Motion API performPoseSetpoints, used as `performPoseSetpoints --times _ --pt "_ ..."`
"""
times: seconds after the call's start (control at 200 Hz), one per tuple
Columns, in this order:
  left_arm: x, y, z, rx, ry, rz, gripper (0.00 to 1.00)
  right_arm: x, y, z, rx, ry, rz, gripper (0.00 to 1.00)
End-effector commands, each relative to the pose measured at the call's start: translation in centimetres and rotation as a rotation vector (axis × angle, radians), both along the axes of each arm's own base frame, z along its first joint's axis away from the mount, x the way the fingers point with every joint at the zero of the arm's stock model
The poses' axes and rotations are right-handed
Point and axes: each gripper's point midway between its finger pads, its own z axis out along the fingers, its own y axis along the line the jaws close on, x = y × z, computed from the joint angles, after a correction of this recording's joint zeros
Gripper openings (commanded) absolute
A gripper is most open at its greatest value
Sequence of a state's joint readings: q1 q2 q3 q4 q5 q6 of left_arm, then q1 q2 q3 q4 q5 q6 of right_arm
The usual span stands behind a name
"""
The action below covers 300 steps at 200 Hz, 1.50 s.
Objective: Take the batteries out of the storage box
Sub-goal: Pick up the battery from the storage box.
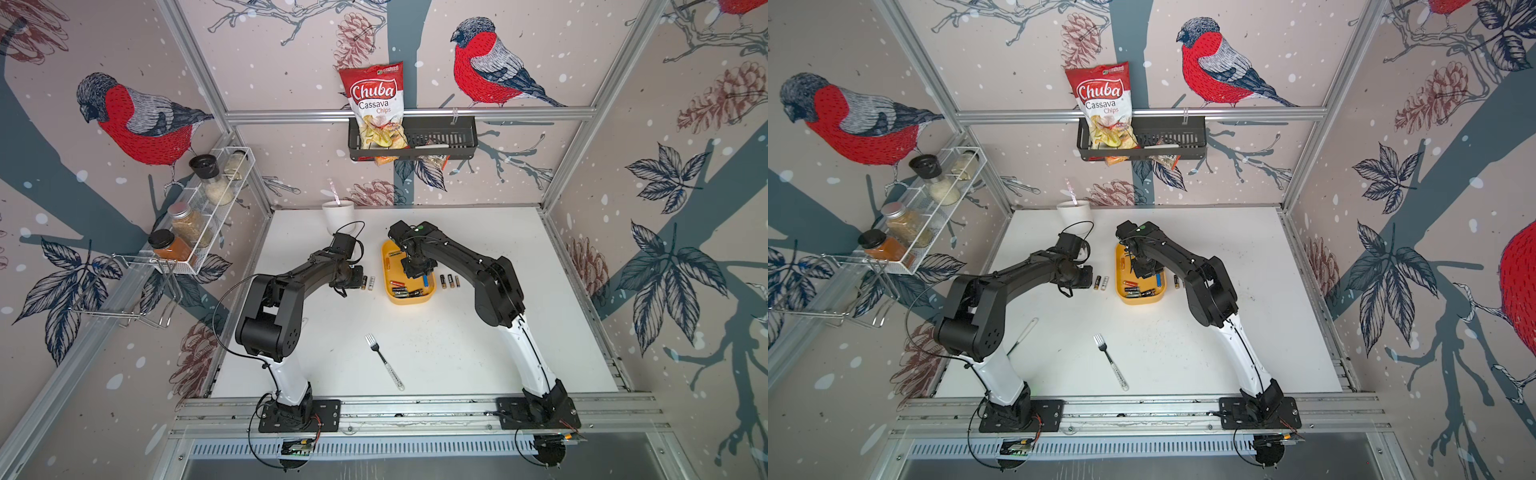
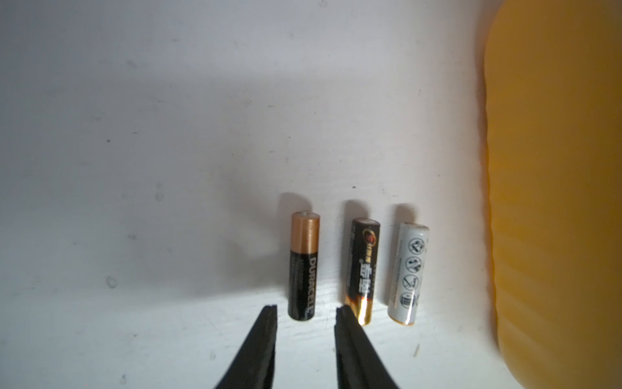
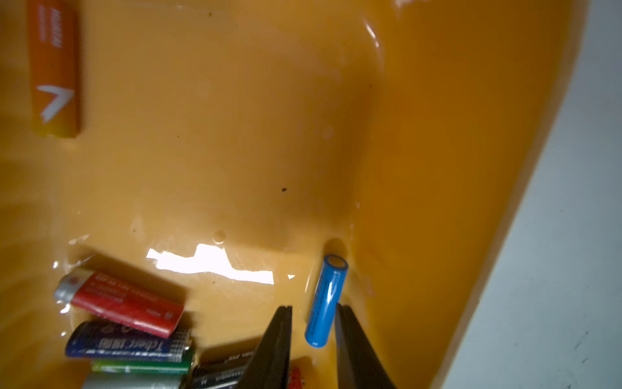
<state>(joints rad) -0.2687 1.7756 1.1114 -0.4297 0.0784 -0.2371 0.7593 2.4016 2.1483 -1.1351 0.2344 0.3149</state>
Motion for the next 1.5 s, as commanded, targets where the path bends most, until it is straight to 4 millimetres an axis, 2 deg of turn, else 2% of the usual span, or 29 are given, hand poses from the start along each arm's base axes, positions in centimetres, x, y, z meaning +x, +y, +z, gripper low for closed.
performPoseSetpoints --times 0.0,0.57,0.971,1.306,1.496 --pt "0.2 -0.1 0.3 -0.015 -0.016 -0.001 0.34 -0.3 -0.4 -0.4 -0.031 0.008 -0.013 0.29" --pt "0.1 -0.1 0.4 -0.017 -0.016 0.0 0.34 -0.7 -1.1 -1.3 -0.05 0.03 -0.034 0.32" --pt "0.1 -0.1 0.5 -0.014 -0.016 0.001 0.34 -1.2 -0.2 -2.2 0.001 0.079 -0.023 0.34" --pt "0.1 0.0 0.7 -0.011 -0.016 0.003 0.34 -1.4 0.8 -2.1 0.1 0.121 -0.015 0.29" --pt "0.2 0.0 0.8 -0.009 -0.016 0.004 0.34 -1.3 0.6 -2.4 0.141 0.147 -0.022 0.25"
